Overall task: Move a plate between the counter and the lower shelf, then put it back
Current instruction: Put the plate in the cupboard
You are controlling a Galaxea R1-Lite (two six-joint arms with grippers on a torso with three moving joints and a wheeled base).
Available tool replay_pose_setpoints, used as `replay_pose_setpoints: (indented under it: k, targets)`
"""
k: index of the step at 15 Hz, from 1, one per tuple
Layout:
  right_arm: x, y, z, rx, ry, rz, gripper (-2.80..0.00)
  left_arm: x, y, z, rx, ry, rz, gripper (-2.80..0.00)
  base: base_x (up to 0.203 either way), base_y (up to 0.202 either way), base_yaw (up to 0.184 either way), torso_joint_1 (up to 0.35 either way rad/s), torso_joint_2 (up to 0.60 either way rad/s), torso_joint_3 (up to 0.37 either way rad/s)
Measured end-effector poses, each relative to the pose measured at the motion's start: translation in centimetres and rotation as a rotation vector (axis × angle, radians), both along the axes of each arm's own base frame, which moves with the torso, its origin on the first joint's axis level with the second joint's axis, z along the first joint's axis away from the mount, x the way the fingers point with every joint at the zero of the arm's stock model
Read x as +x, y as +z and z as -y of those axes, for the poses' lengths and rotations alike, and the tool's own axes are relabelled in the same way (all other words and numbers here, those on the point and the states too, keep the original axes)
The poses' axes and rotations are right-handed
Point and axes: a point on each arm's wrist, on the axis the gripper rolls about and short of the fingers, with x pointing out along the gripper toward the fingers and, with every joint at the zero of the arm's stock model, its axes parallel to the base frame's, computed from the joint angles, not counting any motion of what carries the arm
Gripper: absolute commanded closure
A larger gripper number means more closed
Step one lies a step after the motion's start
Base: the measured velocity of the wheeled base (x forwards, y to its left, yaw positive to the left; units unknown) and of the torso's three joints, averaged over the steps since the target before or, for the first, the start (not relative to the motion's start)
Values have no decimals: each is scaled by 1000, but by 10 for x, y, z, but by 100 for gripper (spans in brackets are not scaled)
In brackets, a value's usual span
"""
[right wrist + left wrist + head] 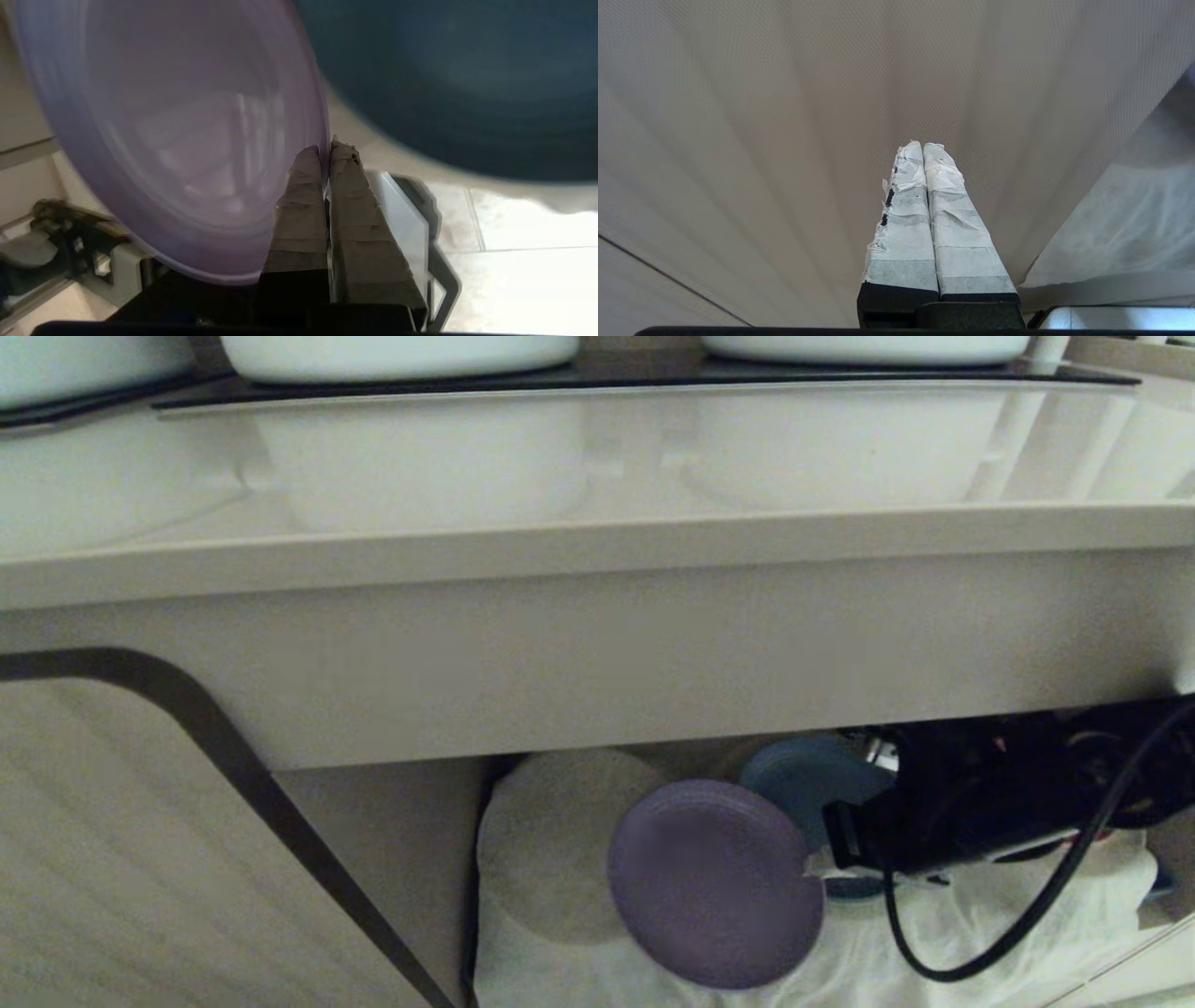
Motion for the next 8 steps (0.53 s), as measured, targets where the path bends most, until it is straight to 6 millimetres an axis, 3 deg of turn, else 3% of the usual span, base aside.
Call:
replay_pose_setpoints:
  k: [8]
  targets:
    - [29, -7, -45, 40, 27, 18, 0, 0, 0, 0, 0, 0, 0, 0, 0, 0, 0, 0, 0, 0]
